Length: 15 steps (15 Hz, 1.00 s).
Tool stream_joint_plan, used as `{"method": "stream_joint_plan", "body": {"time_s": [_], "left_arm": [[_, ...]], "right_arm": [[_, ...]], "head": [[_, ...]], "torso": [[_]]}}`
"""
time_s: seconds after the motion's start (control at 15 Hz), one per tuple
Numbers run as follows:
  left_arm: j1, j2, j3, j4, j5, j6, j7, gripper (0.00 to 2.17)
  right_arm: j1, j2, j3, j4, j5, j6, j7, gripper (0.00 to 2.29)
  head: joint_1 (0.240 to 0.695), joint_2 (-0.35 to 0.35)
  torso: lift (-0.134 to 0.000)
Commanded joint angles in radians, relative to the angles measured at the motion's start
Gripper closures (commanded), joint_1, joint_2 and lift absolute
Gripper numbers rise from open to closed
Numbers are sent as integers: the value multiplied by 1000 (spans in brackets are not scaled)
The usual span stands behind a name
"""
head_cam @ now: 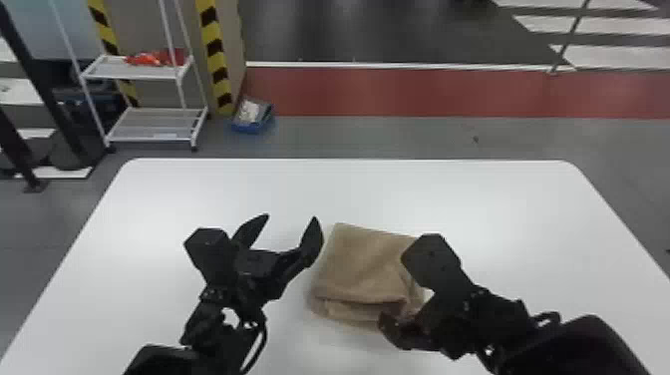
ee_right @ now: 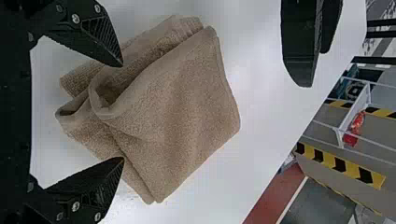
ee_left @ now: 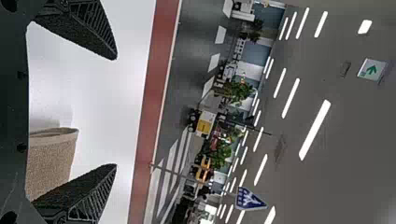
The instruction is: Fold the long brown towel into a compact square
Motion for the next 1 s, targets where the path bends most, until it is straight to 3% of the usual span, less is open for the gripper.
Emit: {"method": "stream_joint_plan", "body": {"time_s": [0.0, 0.27, 0.53, 0.73, 0.93], "left_arm": [[-1, 0, 0, 2, 5, -1, -2, 46], [-1, 0, 0, 2, 5, -1, 0, 46], [-1, 0, -1, 2, 5, -1, 0, 46], [0, 0, 0, 2, 5, -1, 0, 46], [7, 0, 4, 0, 6, -1, 0, 46]], "right_arm": [[-12, 2, -5, 14, 9, -3, -3, 235], [-46, 2, -2, 70, 33, 0, -3, 424], [-33, 0, -8, 25, 30, 0, 15, 988], [6, -11, -23, -56, 45, -3, 67, 1430], [9, -20, -3, -75, 105, 0, 136, 1656]], "head": [[695, -30], [695, -43], [695, -49], [695, -43], [695, -39]], "torso": [[-102], [-102], [-102], [-102], [-102]]}}
